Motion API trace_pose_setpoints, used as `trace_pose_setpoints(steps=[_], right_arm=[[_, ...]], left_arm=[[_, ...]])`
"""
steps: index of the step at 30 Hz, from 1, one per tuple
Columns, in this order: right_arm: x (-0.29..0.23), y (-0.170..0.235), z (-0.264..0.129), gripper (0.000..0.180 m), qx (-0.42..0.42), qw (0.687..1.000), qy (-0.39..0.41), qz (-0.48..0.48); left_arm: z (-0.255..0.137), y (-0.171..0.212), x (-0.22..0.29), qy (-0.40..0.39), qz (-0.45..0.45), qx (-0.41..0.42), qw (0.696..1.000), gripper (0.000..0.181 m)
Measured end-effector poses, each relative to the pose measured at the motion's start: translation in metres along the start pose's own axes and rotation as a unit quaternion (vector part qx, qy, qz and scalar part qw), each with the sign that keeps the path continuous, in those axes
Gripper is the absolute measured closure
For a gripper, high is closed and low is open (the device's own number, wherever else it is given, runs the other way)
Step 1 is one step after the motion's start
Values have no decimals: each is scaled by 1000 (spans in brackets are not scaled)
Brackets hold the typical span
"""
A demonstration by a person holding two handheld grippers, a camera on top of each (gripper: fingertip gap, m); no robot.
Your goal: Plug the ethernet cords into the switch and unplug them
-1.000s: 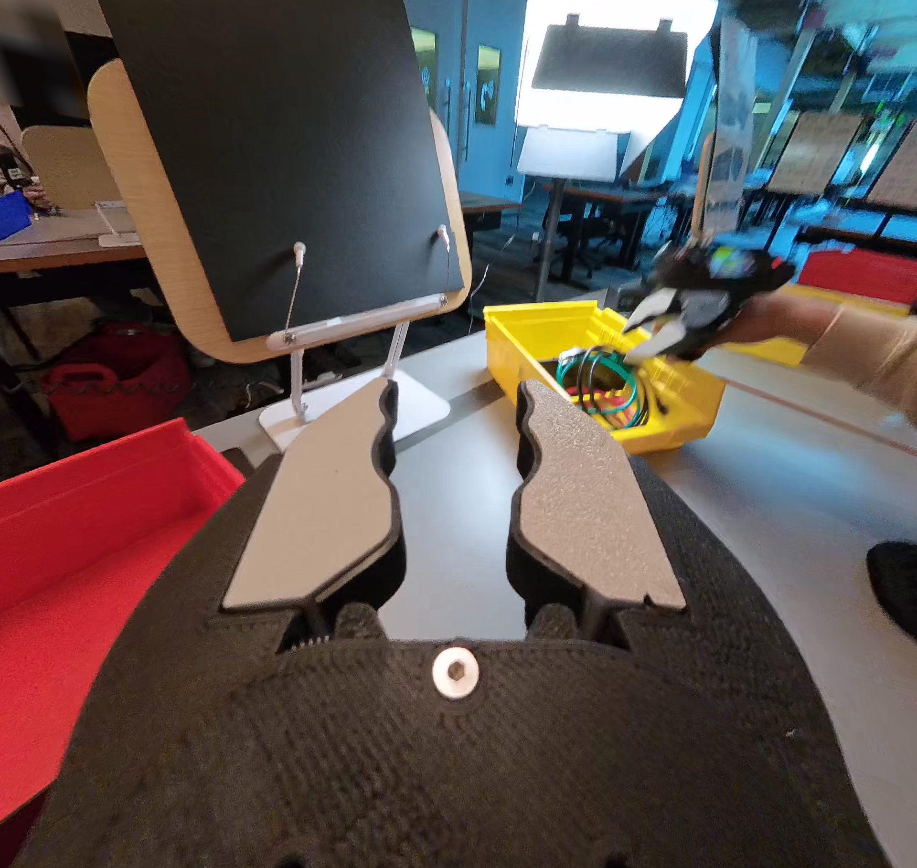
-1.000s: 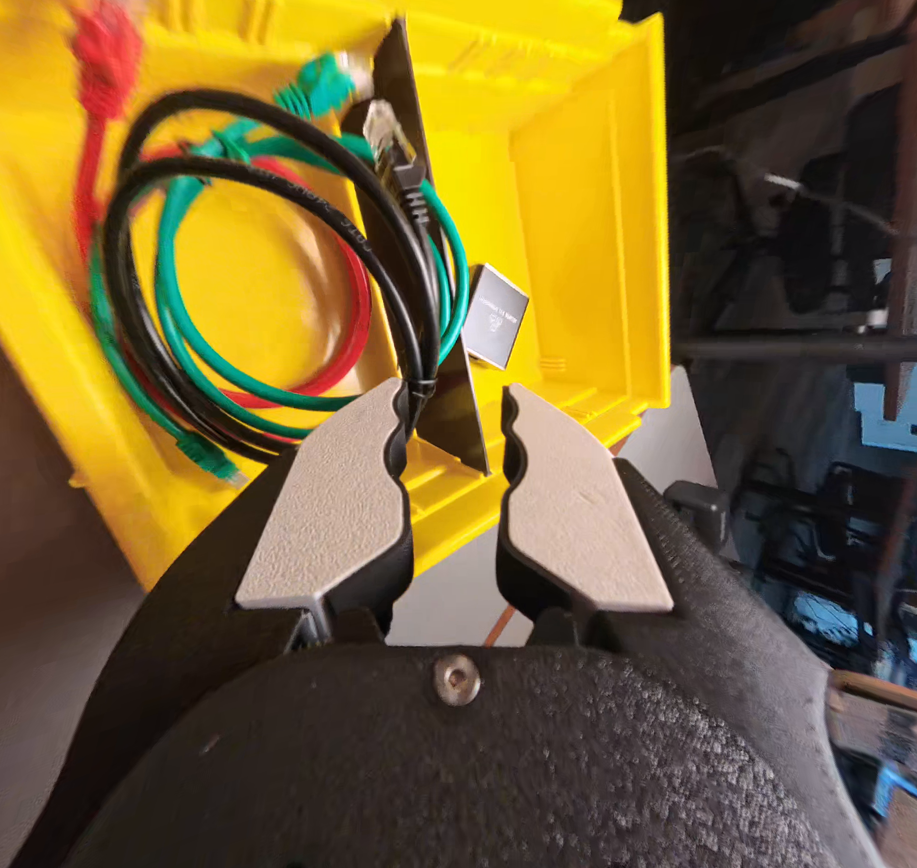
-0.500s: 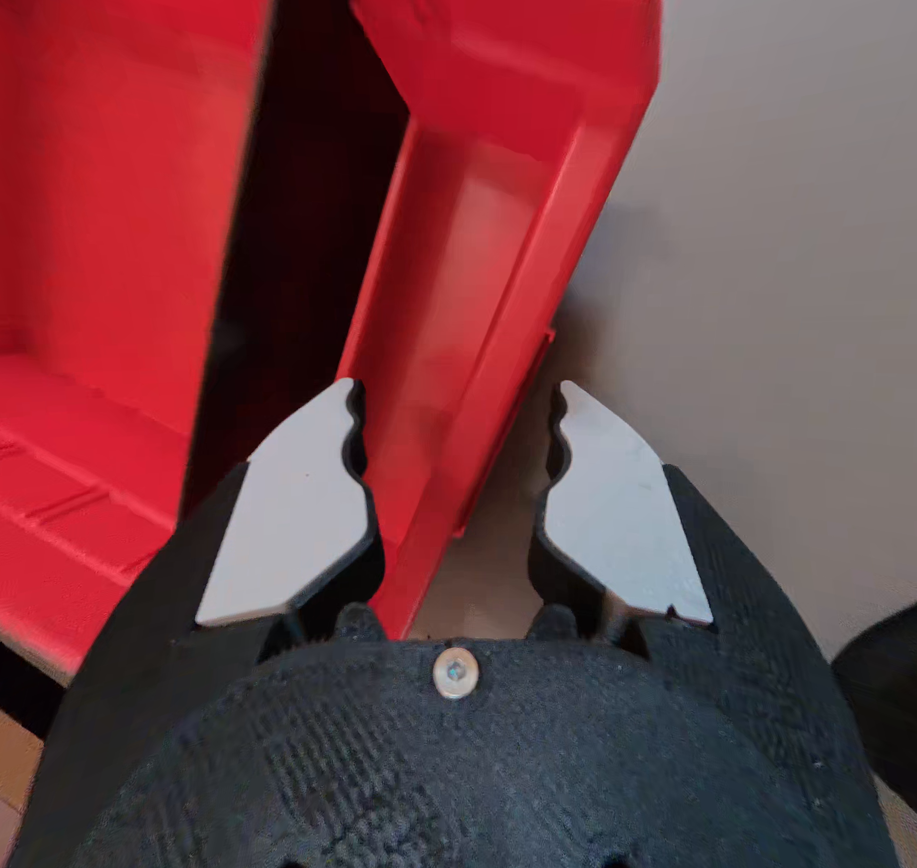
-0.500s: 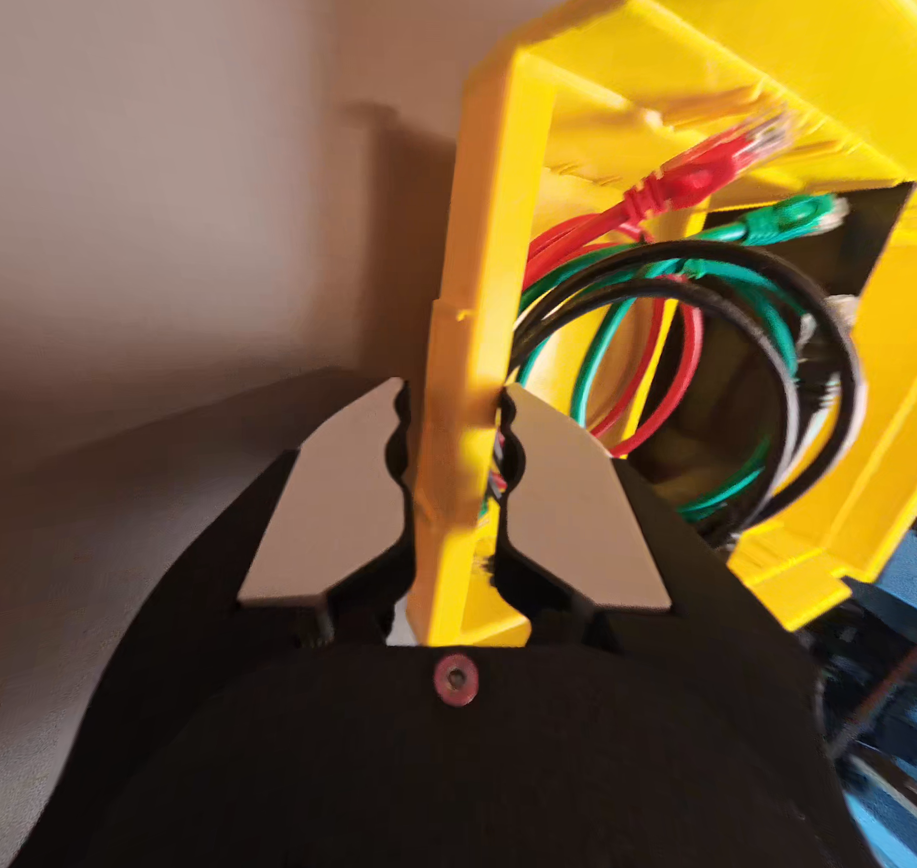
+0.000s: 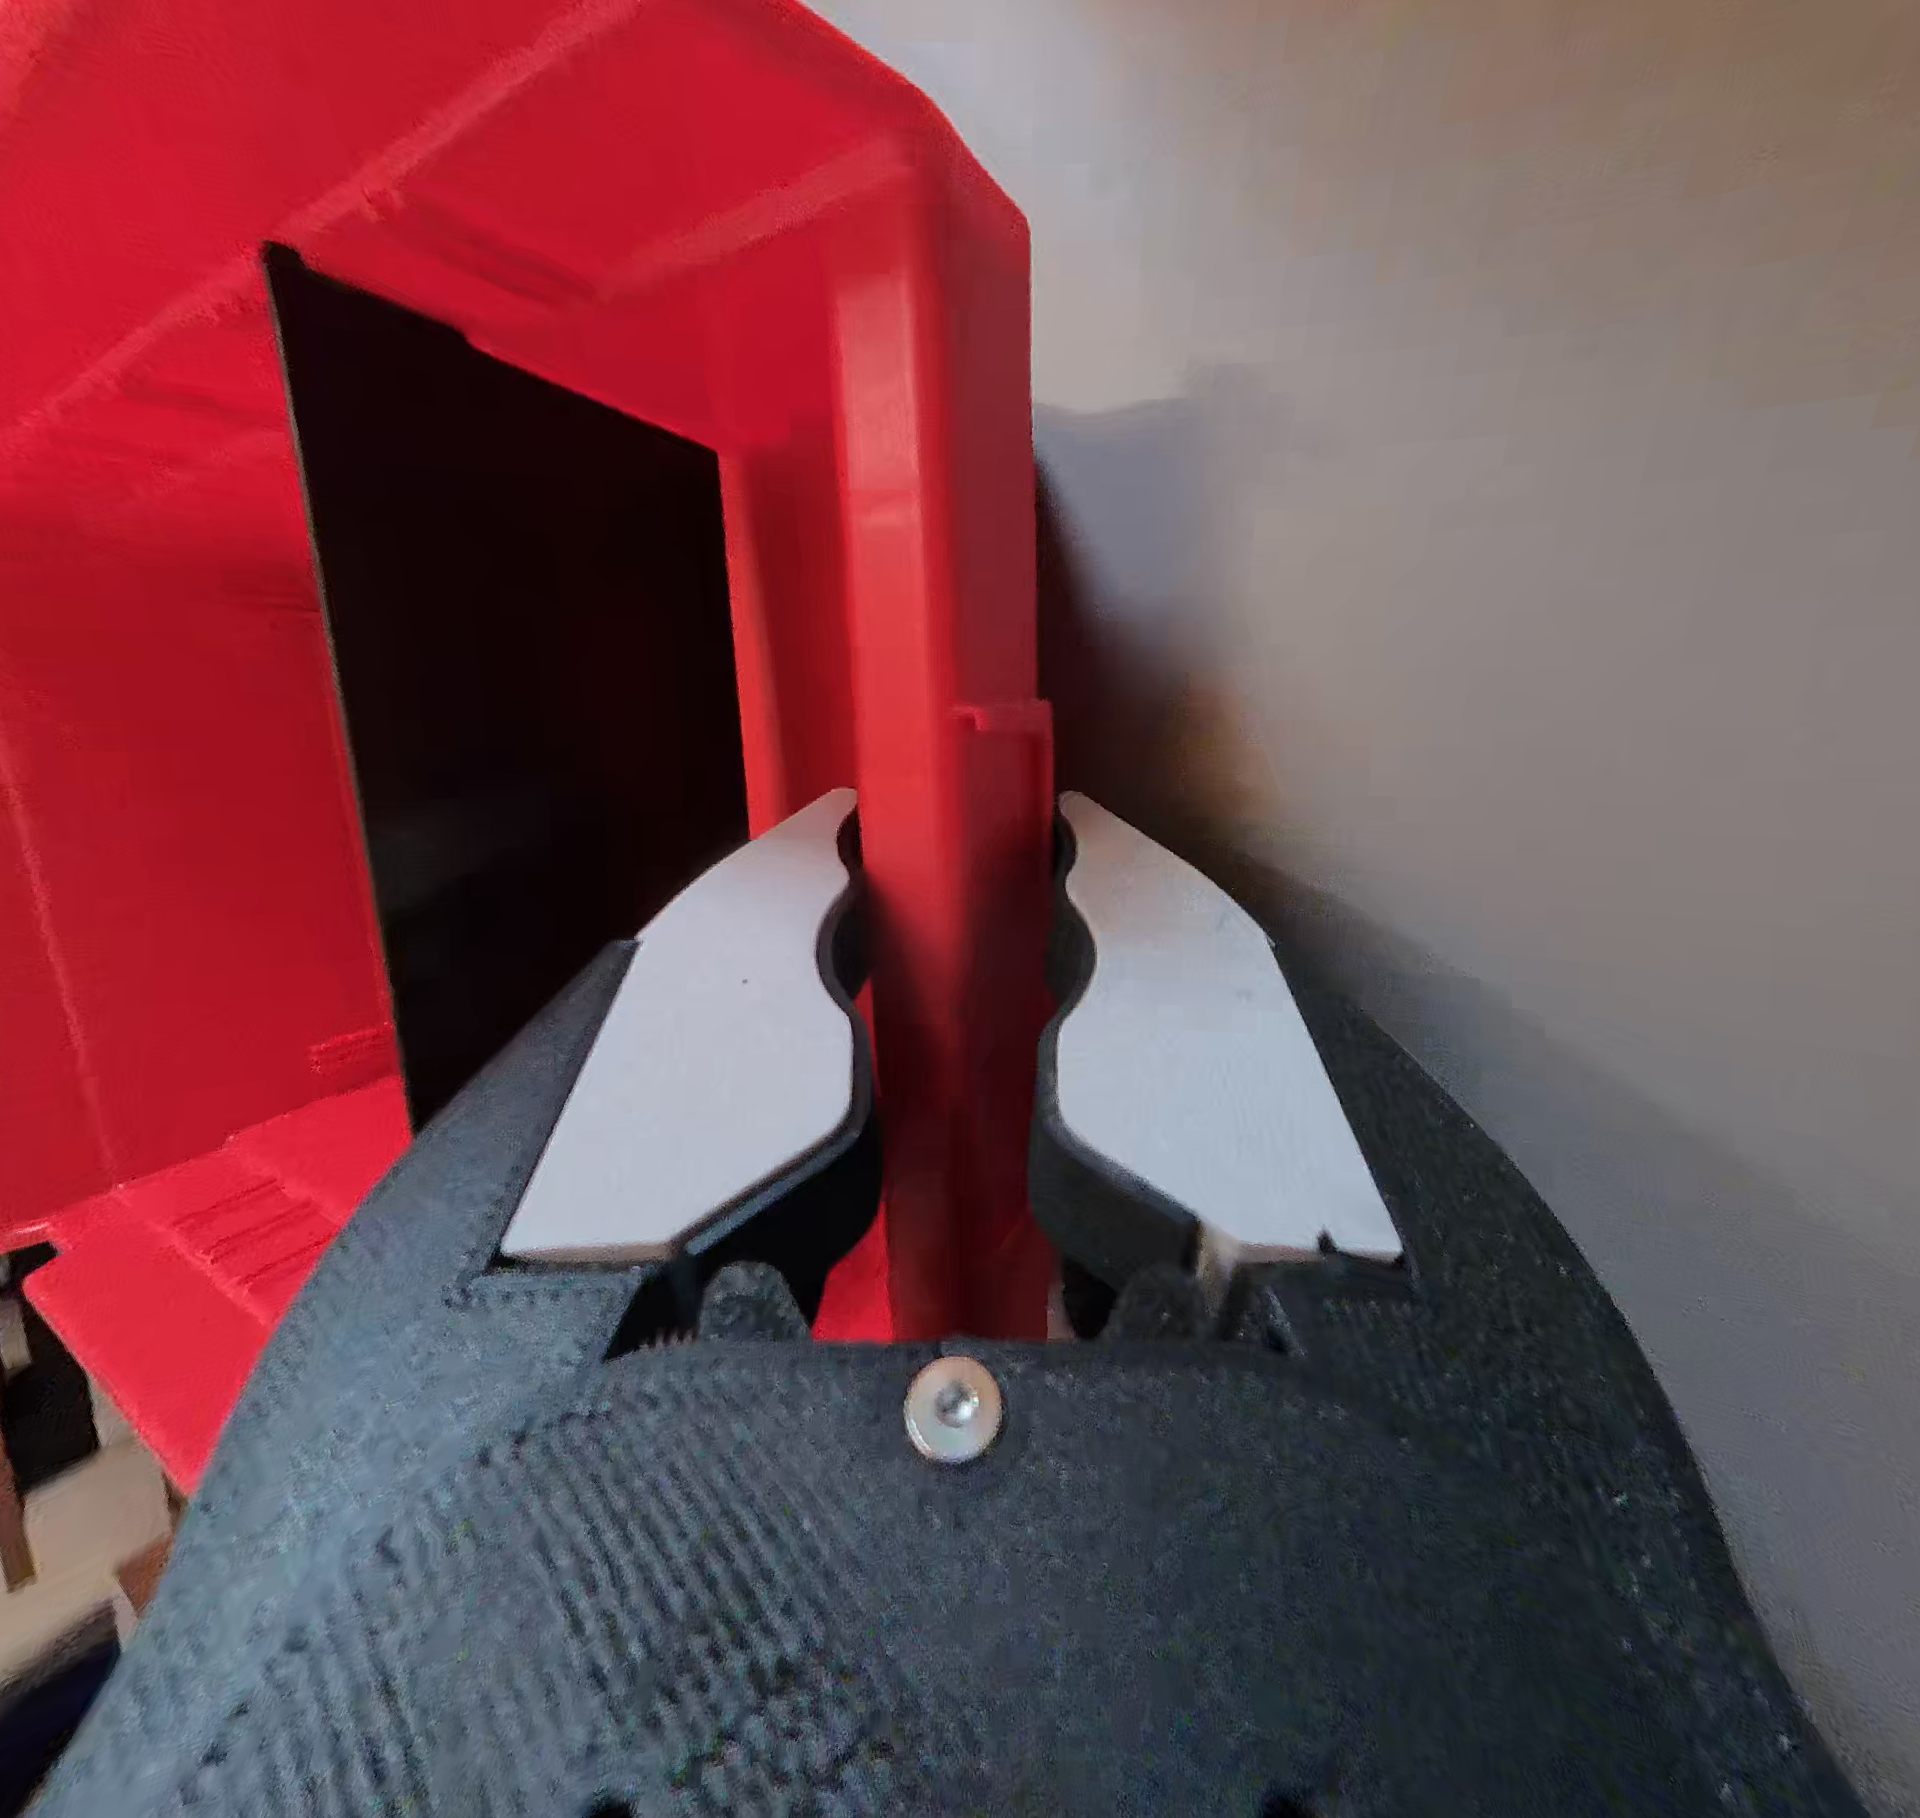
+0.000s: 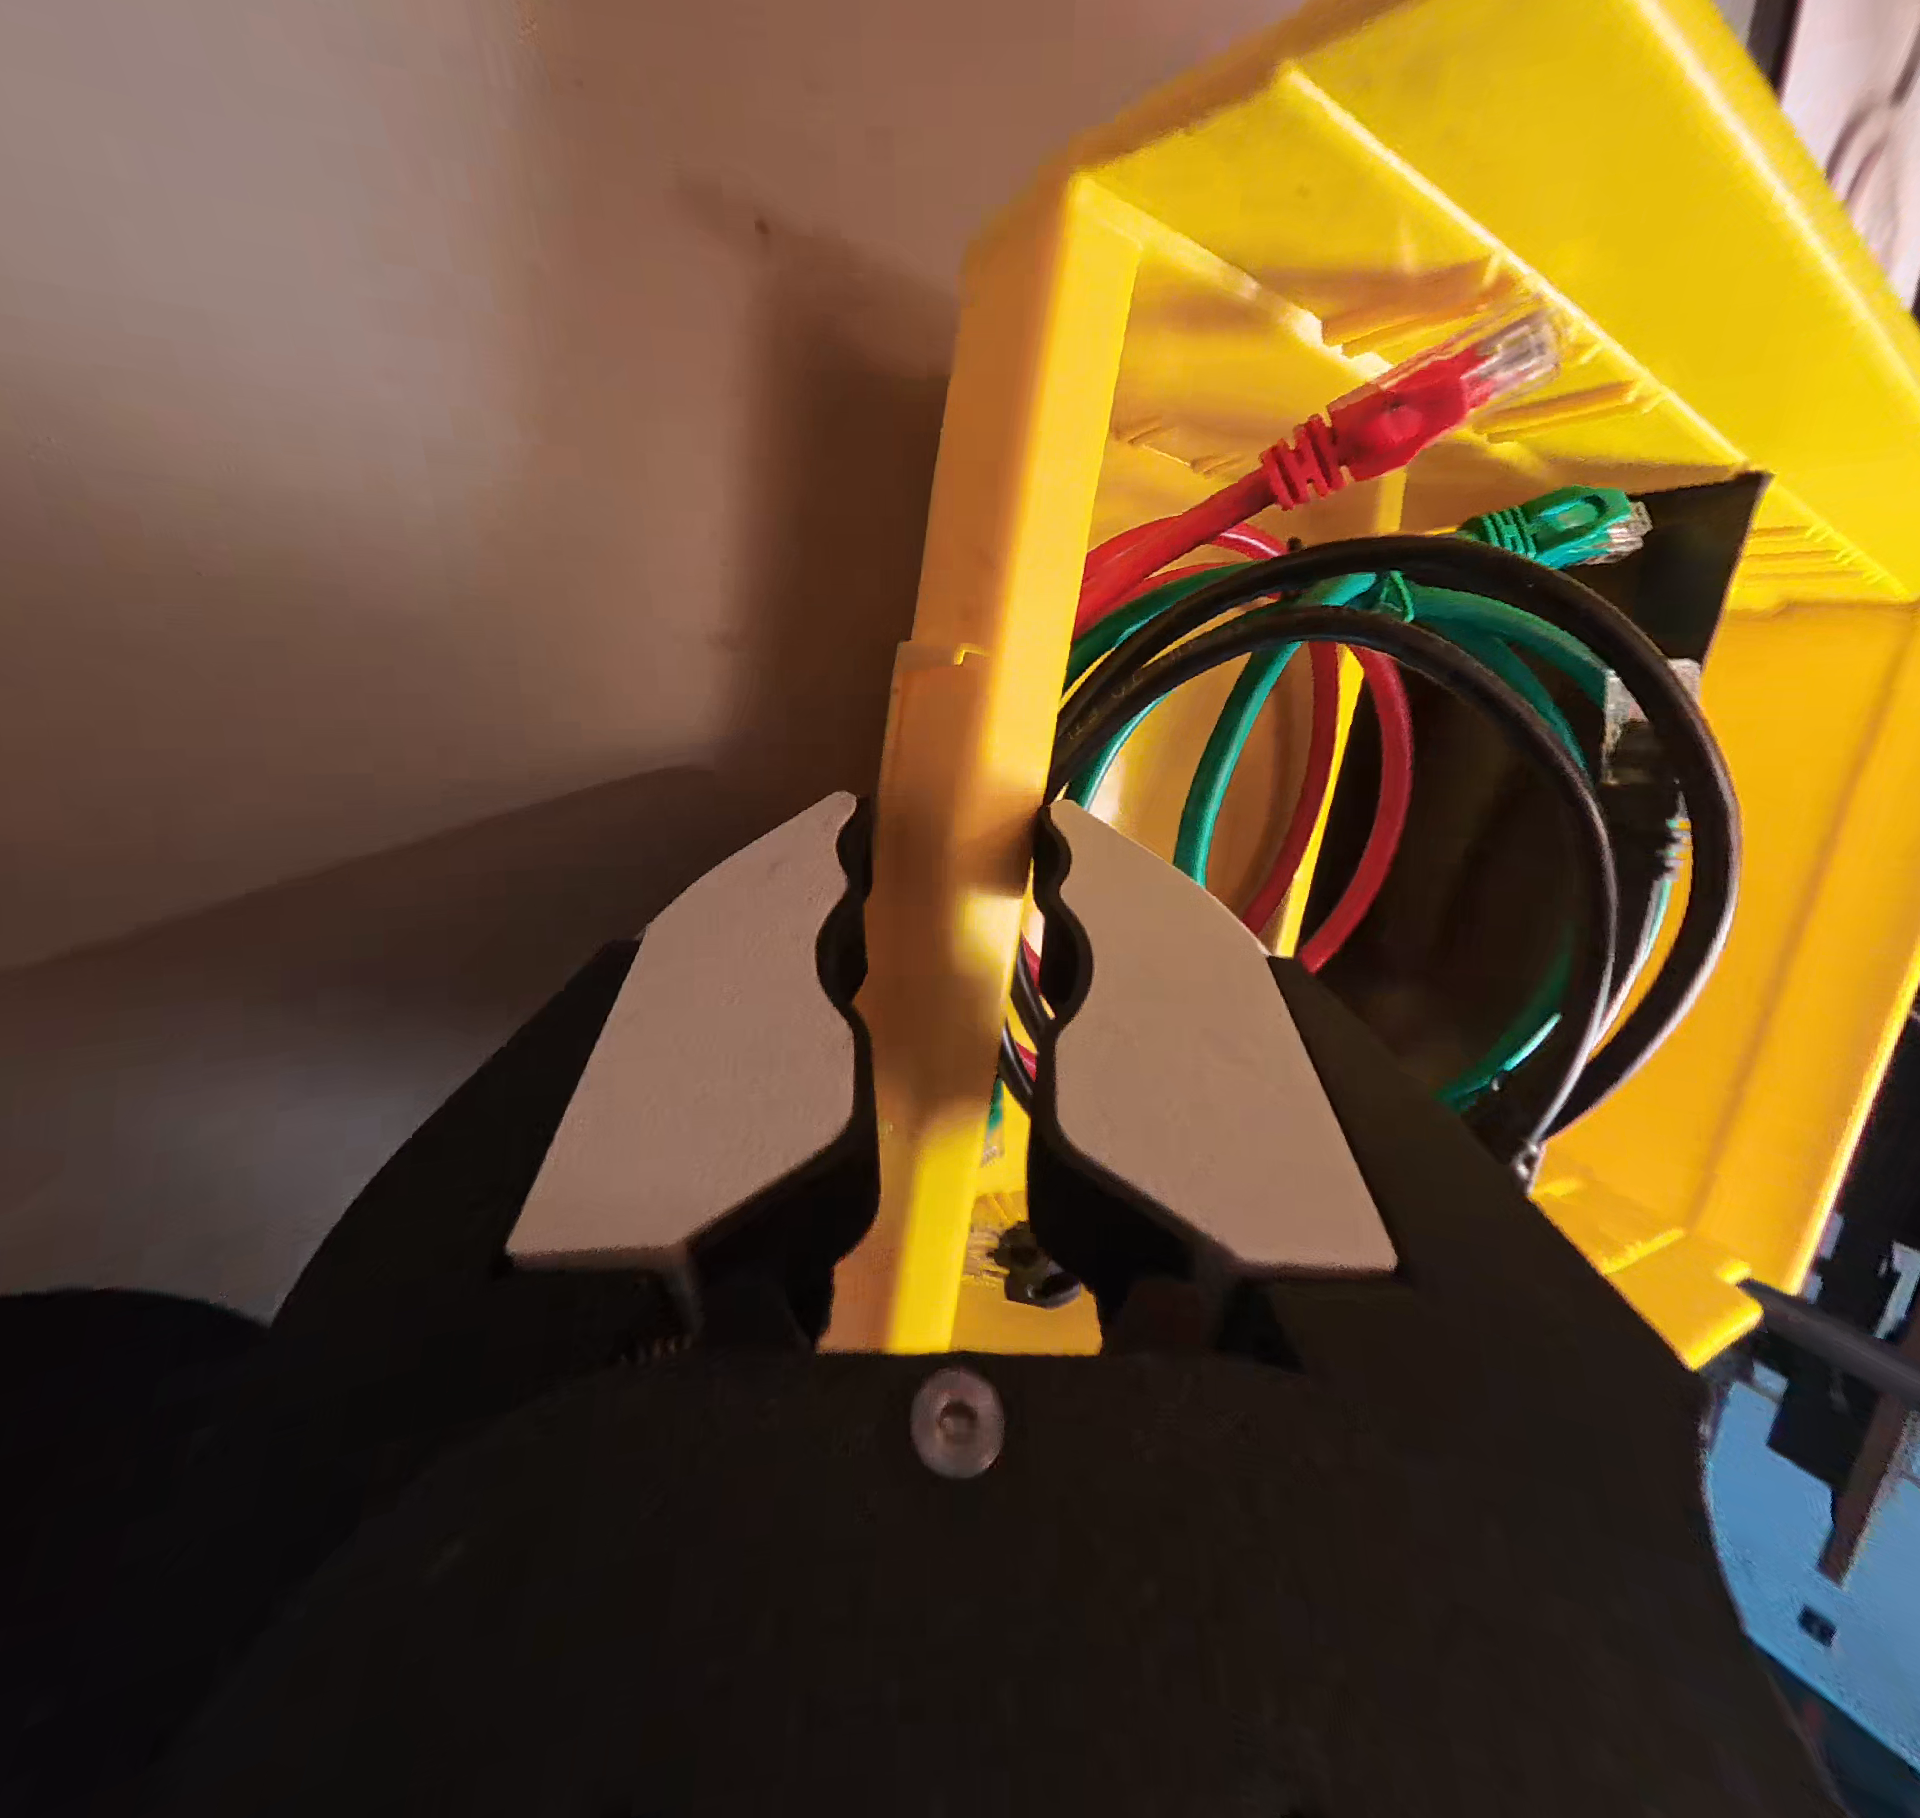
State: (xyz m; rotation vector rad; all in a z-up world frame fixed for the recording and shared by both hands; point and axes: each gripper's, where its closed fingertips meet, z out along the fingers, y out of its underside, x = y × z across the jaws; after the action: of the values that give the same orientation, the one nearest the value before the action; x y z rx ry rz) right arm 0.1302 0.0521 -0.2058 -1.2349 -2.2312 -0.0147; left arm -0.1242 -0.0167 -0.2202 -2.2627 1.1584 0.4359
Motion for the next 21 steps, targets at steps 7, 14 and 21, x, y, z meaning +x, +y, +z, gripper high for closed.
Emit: trace_pose_setpoints(steps=[7, 14, 21], right_arm=[[-20, -26, -45, 146, 113, 986, 40, 119], [5, 33, -123, 137, 257, 840, 194, 437], [13, 77, -80, 118, 215, 781, 213, 547]], left_arm=[[6, -64, 10, -3, 32, 96, 995, 140], [-62, -119, 27, 13, -193, 296, 935, 136], [-60, -162, 46, 47, -428, 354, 830, 134]])
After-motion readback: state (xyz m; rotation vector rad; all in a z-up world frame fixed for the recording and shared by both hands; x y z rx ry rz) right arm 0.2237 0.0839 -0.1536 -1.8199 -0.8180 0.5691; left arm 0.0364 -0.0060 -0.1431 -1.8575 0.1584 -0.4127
